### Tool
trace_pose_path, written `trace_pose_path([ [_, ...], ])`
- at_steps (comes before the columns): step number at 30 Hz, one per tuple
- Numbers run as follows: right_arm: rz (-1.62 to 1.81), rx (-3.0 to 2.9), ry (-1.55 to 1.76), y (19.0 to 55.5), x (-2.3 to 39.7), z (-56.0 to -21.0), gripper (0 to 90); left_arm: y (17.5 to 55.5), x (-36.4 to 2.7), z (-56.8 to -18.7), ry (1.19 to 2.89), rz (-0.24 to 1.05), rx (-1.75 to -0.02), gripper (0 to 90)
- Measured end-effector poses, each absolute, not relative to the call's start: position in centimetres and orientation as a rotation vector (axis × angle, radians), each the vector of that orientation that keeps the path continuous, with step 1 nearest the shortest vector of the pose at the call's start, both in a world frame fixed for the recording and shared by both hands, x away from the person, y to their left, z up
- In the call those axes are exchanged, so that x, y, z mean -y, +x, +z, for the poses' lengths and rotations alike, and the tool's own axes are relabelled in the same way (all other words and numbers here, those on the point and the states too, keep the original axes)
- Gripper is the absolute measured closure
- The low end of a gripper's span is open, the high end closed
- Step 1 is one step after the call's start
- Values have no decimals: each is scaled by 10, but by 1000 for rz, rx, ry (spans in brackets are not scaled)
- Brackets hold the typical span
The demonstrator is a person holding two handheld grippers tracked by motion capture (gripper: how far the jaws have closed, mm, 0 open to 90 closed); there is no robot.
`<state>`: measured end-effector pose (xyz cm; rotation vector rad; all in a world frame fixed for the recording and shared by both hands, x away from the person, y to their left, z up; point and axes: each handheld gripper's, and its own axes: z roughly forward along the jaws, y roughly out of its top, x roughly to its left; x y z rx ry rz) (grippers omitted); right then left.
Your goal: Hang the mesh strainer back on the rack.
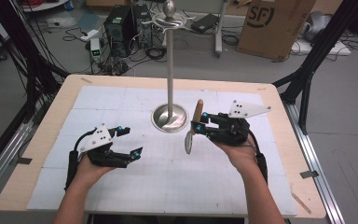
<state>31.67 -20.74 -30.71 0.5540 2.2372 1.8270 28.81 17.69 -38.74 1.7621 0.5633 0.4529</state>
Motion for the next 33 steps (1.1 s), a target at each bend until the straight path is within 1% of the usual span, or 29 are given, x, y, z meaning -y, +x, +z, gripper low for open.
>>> trace_pose_path([
  [12, 1789, -2208, 563, 341, 214, -280, 693, 289, -182, -388, 1759, 449, -583, 174],
  [33, 1724, -2157, 583, 383, 219, -226, 692, 289, -180, -390, 1783, 438, -586, 174],
])
